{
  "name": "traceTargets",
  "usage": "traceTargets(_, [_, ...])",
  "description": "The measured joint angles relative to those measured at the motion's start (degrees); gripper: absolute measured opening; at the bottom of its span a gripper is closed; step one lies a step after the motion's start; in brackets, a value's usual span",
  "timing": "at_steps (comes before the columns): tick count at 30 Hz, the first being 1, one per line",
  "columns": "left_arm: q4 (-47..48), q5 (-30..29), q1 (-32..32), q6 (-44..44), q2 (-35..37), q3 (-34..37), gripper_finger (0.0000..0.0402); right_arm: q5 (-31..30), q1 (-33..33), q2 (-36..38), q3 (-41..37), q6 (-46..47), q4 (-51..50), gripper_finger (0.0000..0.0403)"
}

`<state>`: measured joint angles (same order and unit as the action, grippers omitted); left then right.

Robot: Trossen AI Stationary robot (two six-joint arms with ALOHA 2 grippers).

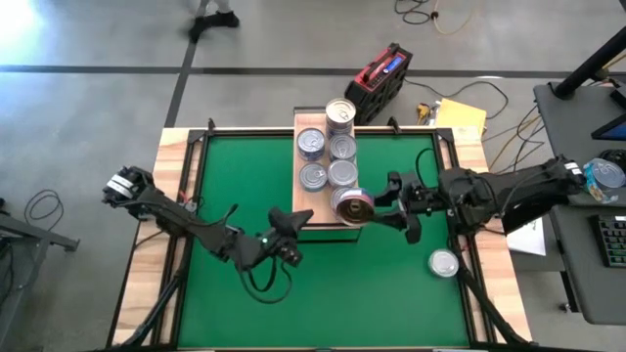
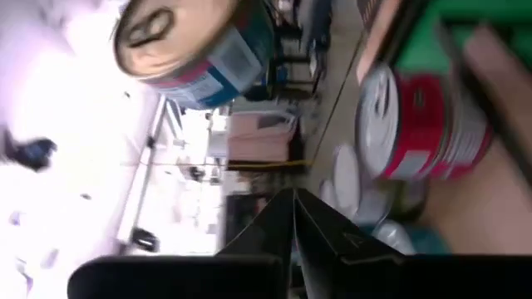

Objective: Stack canned seafood by type on shelf
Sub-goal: Stack the dark blue tuna can on top of the dark blue can on the shelf

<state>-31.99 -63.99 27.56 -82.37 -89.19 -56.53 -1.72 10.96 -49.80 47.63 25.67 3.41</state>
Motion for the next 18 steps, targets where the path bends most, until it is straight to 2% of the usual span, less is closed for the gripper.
traceTargets(7, [-0.14,0.27,-0.53,-9.25,-0.04,-1.47,0.0000,3.67,-0.63,-2.42,-0.71,1.82,6.45,0.0190])
traceTargets(11, [-0.09,7.61,-0.58,-12.04,-0.07,-4.80,0.0003,8.52,-1.20,-5.05,-1.15,6.28,13.61,0.0190])
traceTargets(14, [-0.30,10.24,-0.08,-14.76,-0.07,-7.79,0.0022,10.10,-2.04,-6.18,-1.13,10.33,16.38,0.0190])
traceTargets(18, [0.30,10.68,0.63,-21.73,-0.07,-10.51,0.0070,9.41,-2.47,-6.56,-1.15,13.56,16.22,0.0190])
